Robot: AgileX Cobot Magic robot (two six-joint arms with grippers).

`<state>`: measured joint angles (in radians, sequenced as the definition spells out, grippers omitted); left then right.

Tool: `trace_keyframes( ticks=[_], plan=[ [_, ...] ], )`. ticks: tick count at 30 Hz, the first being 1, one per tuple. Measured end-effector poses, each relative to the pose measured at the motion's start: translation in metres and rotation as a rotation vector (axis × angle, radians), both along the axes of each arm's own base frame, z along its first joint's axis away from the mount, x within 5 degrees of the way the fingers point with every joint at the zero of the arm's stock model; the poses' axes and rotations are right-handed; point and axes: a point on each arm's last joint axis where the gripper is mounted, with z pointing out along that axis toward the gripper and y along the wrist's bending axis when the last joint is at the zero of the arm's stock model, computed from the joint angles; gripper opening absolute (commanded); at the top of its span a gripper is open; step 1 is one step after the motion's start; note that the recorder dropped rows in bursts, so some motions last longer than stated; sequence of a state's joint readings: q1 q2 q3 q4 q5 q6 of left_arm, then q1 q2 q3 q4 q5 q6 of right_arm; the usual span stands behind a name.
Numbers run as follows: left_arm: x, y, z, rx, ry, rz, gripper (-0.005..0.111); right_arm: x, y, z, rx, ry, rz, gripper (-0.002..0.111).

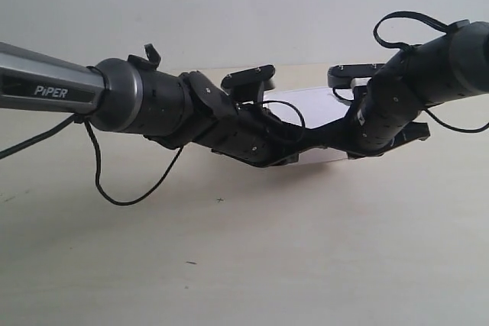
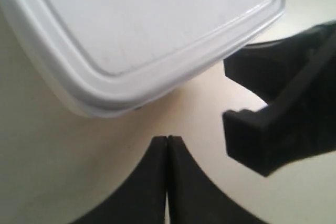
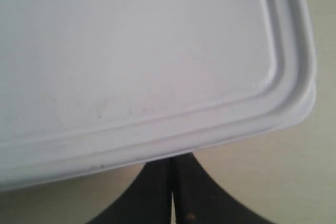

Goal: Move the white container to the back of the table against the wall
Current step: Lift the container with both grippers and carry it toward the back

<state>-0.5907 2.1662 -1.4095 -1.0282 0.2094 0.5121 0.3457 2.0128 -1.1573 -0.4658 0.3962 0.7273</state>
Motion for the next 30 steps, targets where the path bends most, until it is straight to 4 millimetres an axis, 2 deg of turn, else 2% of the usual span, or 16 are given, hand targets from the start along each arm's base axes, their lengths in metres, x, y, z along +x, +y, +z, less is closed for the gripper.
trace_keyframes(
  ticks=[8,14,20,24,30],
  plan=[
    [0.015,-0.002,-0.013,0.011,-0.026,0.028,0.000,0.002,-0.003,-0.002,-0.007,0.010,-0.011,0.000],
    [0.028,0.000,-0.011,0.004,-0.058,0.055,0.000,0.005,-0.016,-0.002,-0.011,0.016,-0.047,0.000],
    [0.040,0.004,-0.010,-0.006,-0.078,0.077,0.000,0.006,-0.019,-0.002,-0.005,0.008,-0.052,0.000],
    [0.047,0.007,-0.016,-0.003,-0.075,0.091,0.000,0.012,-0.017,0.002,-0.002,-0.015,-0.045,0.000],
    [0.055,0.005,-0.013,-0.006,-0.100,0.085,0.000,0.027,-0.013,0.009,0.003,-0.059,-0.039,0.000]
  ],
)
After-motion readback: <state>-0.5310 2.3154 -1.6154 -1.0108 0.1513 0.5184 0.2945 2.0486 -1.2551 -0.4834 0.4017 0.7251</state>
